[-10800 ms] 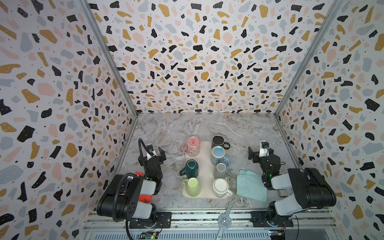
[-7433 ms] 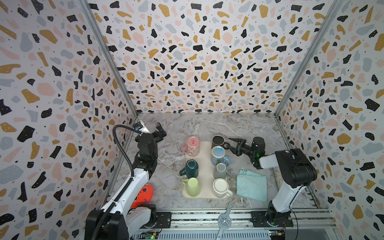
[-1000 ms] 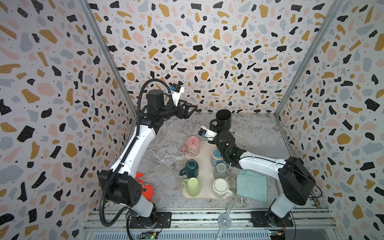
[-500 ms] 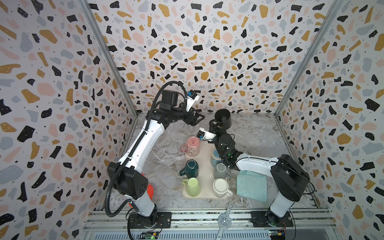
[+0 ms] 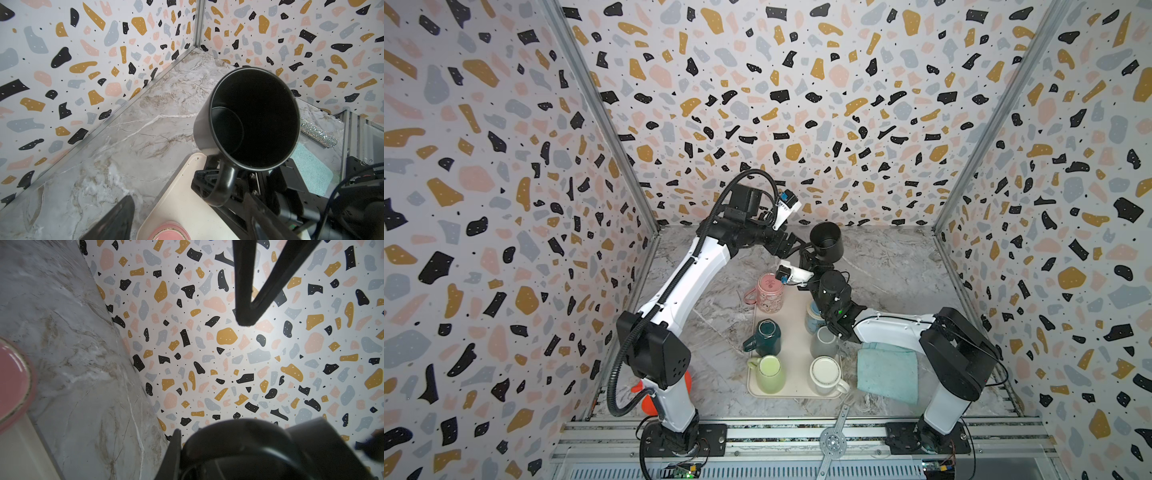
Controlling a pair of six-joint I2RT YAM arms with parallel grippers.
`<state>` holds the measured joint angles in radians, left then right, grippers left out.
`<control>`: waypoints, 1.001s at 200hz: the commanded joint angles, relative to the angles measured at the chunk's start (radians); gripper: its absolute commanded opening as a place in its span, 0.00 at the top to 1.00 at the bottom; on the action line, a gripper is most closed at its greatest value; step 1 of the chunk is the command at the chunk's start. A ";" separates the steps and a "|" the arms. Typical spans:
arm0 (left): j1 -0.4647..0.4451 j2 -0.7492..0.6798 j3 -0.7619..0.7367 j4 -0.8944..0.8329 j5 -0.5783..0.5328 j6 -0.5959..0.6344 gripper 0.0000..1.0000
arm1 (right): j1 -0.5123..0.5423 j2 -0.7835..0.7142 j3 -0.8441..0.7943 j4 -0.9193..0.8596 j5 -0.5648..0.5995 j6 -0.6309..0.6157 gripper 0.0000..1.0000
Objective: Turn the mug right side up
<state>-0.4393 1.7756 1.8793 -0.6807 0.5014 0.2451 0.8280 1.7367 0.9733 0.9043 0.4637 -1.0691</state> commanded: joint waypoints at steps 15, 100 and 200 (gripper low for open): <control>-0.024 0.021 0.043 -0.016 -0.033 0.023 0.18 | 0.011 -0.057 0.043 0.057 -0.018 0.020 1.00; -0.035 0.082 0.089 -0.108 -0.023 0.045 0.32 | 0.022 -0.057 0.053 0.061 -0.033 0.020 1.00; -0.044 0.102 0.098 -0.139 0.000 0.048 0.42 | 0.031 -0.043 0.070 0.068 -0.042 0.018 1.00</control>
<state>-0.4747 1.8599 1.9430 -0.8116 0.4847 0.2817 0.8505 1.7367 0.9764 0.8745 0.4297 -1.0374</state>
